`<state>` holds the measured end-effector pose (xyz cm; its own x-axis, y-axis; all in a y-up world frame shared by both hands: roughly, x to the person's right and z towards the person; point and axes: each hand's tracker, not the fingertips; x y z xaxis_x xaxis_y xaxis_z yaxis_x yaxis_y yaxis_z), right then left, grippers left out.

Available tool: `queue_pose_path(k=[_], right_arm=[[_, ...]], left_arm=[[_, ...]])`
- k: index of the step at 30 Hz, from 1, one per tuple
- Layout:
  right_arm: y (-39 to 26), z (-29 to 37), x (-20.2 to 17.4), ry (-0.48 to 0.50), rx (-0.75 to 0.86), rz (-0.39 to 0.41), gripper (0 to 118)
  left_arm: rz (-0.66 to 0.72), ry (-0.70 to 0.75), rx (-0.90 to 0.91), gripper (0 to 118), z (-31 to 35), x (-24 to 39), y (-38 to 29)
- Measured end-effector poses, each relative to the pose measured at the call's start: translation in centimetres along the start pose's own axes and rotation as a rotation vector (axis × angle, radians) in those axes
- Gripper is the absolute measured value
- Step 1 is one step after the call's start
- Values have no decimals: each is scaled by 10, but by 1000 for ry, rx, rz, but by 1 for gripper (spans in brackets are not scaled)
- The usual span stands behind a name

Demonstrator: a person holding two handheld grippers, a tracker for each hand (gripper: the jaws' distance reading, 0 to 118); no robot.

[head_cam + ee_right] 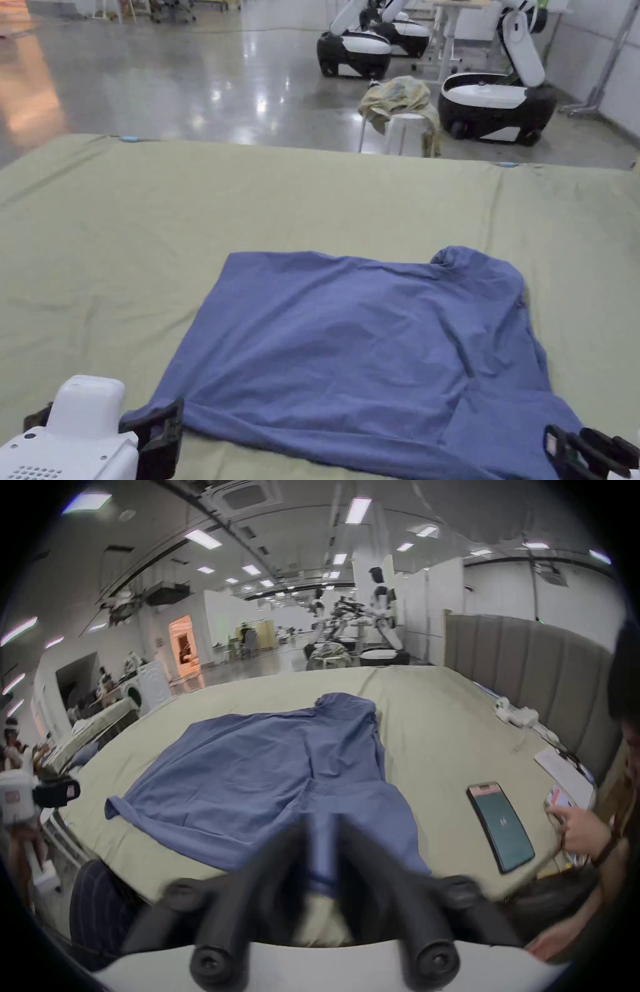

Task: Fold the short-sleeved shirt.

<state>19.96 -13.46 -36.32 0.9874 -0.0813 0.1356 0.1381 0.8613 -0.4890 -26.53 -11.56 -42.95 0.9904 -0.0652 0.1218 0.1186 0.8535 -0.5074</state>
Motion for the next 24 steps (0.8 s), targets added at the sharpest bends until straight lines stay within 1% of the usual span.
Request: queue_pose_path(k=[1, 2, 3, 4, 5, 6, 7, 8, 9, 10, 12, 14, 15, 16, 17, 18, 19, 20, 21, 22, 23, 24], right_arm=[[-3, -2, -4, -24, -15, -24, 2], [-7, -1, -4, -38, -16, -39, 2], [-9, -1, -2, -13, -26, -42, 2], [-11, -2, 0, 12, -46, -51, 2], [-10, -1, -2, 7, -56, -42, 2], [-11, -2, -2, -8, -62, -21, 2], [-12, -2, -1, -19, -66, 0, 2], [-12, -3, 1, -23, -70, 0, 2], [-11, -3, 3, -26, -77, -10, 2], [-10, -6, 7, -30, -87, -34, 2], [-9, -11, 12, -40, -108, -66, 2], [-7, -14, 16, -66, -137, -61, 2], [-6, -16, 18, -83, -161, -49, 2], [-6, -19, 21, -95, -183, -44, 2], [-7, -19, 25, -98, -195, -45, 3], [-6, -22, 29, -95, -219, -47, 3], [-6, -25, 32, -86, -258, -46, 5], [-6, -29, 34, -82, -289, -40, 19], [-7, -29, 38, -80, -313, -33, 47], [-7, -32, 39, -68, -319, -30, 104], [-8, -36, 39, -48, -348, -15, 118], [-10, -43, 38, -39, -385, 1, 114]], left_arm=[[23, -1, -32, 4, 0, -4, -4], [19, 26, -103, 4, -7, -7, -8], [0, 55, -140, 4, -13, -9, -13], [-20, 11, -159, 4, -25, -24, -24], [1, 17, -163, 6, -31, -30, -27], [17, 27, -181, 17, -39, -36, -29], [20, 28, -195, 48, -45, -43, -30], [20, 29, -205, 71, -50, -48, -31], [18, 41, -212, 84, -59, -52, -31], [22, 20, -227, 86, -70, -57, -31], [-4, 12, -229, 86, -82, -55, -28], [-37, 3, -253, 82, -103, -54, -26], [-60, 0, -271, 70, -115, -52, -27], [-81, -6, -273, 29, -118, -48, -25], [-103, -13, -293, 18, -124, -46, -25], [-125, -7, -310, 13, -129, -43, -25], [-141, 5, -323, 11, -133, -41, -24], [-127, -14, -321, 11, -132, -42, -24], [-118, -53, -327, 11, -131, -41, -23], [-126, -36, -333, 11, -129, -38, -21], [-132, -27, -329, 11, -126, -36, -19], [-124, -35, -324, 11, -113, -29, -11]])
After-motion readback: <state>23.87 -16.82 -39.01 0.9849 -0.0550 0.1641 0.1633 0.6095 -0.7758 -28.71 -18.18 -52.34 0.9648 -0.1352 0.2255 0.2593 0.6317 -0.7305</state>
